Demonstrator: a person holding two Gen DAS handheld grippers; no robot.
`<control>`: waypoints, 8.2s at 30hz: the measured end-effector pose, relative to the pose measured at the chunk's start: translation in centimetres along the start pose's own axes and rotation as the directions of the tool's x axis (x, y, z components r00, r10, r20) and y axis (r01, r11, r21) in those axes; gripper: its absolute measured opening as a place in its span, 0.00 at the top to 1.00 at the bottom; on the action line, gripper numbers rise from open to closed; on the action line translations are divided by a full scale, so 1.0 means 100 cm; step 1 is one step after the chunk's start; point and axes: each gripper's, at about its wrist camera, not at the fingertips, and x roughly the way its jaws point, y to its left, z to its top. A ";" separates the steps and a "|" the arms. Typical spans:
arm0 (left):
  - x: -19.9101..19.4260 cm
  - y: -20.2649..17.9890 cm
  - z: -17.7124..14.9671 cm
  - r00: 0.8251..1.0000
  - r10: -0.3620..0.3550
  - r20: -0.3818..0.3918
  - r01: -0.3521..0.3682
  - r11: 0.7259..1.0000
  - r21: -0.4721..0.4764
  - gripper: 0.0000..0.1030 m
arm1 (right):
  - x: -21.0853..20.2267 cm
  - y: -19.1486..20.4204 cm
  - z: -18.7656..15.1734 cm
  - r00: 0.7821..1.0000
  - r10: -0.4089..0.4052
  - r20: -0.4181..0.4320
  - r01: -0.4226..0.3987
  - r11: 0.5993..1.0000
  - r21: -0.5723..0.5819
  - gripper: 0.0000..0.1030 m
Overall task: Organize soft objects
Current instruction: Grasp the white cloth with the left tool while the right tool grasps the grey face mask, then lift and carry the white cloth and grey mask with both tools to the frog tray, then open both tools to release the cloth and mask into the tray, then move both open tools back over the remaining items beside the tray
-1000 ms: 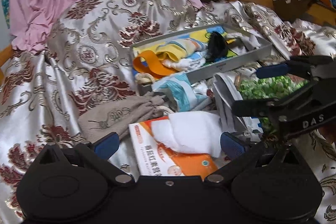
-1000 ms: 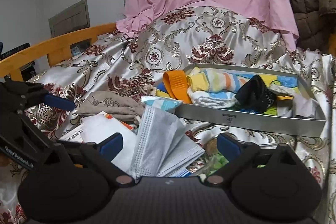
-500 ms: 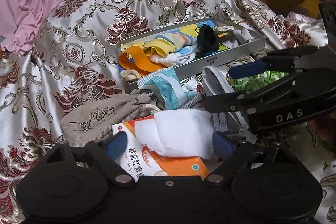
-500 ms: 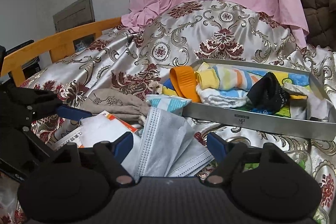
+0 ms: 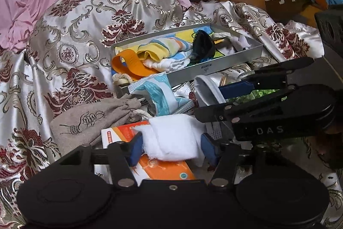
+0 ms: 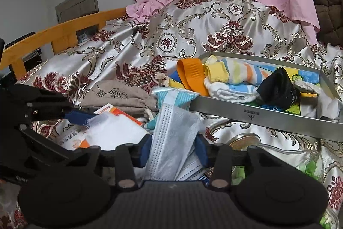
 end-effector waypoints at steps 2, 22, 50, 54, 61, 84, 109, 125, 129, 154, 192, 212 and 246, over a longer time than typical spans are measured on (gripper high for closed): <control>0.000 0.001 0.001 1.000 -0.008 0.001 0.008 1.000 -0.015 0.51 | 0.000 0.000 0.000 1.000 0.000 -0.005 0.000 1.000 -0.004 0.57; -0.004 -0.008 0.001 1.000 -0.004 0.016 0.004 1.000 -0.014 0.89 | -0.006 0.002 0.002 1.000 -0.025 0.012 0.025 1.000 -0.012 0.85; -0.074 -0.008 0.029 0.941 0.277 0.192 -0.243 0.952 -0.183 0.91 | -0.052 -0.021 0.027 0.974 -0.086 0.208 0.077 0.996 0.052 0.97; -0.078 -0.005 0.047 0.920 0.327 0.214 -0.274 0.930 -0.244 0.91 | -0.056 -0.032 0.038 0.965 -0.083 0.250 0.067 0.995 0.073 0.97; -0.045 0.004 0.089 0.903 0.363 0.229 -0.279 0.902 -0.329 0.91 | -0.049 -0.066 0.062 0.943 -0.154 0.297 0.113 0.982 0.152 0.97; 0.139 -0.021 0.199 0.944 0.213 0.253 -0.131 0.943 -0.306 0.90 | -0.003 -0.221 0.094 0.946 -0.221 0.236 0.110 0.906 0.409 0.97; 0.198 -0.041 0.183 0.987 0.104 0.124 -0.067 0.959 -0.276 0.64 | 0.029 -0.249 0.076 0.977 -0.204 0.065 0.153 0.876 0.457 0.54; 0.146 -0.023 0.177 0.969 0.175 0.174 -0.108 0.935 -0.339 0.17 | 0.004 -0.241 0.080 0.979 -0.170 0.112 0.097 0.874 0.475 0.18; 0.121 -0.021 0.178 0.965 0.187 0.182 -0.115 0.931 -0.347 0.10 | -0.018 -0.234 0.083 0.970 -0.181 0.160 0.082 0.869 0.487 0.12; -0.093 -0.033 0.081 0.920 0.266 0.288 -0.115 0.886 -0.450 0.01 | -0.142 -0.090 0.062 0.909 -0.171 0.379 0.051 0.951 0.306 0.00; -0.190 -0.018 -0.054 0.909 0.376 -0.177 -0.407 0.722 -0.559 0.01 | -0.157 0.060 -0.035 0.988 -0.132 0.083 0.124 0.988 0.097 0.00; -0.162 0.011 -0.064 0.913 0.295 -0.282 -0.408 0.632 -0.659 0.01 | -0.120 0.085 -0.044 0.997 -0.071 -0.003 0.071 0.997 -0.035 0.00; -0.088 0.049 -0.012 0.951 0.290 -0.107 -0.305 0.830 -0.468 0.01 | -0.091 0.070 -0.033 0.977 -0.147 0.153 0.149 0.989 0.003 0.00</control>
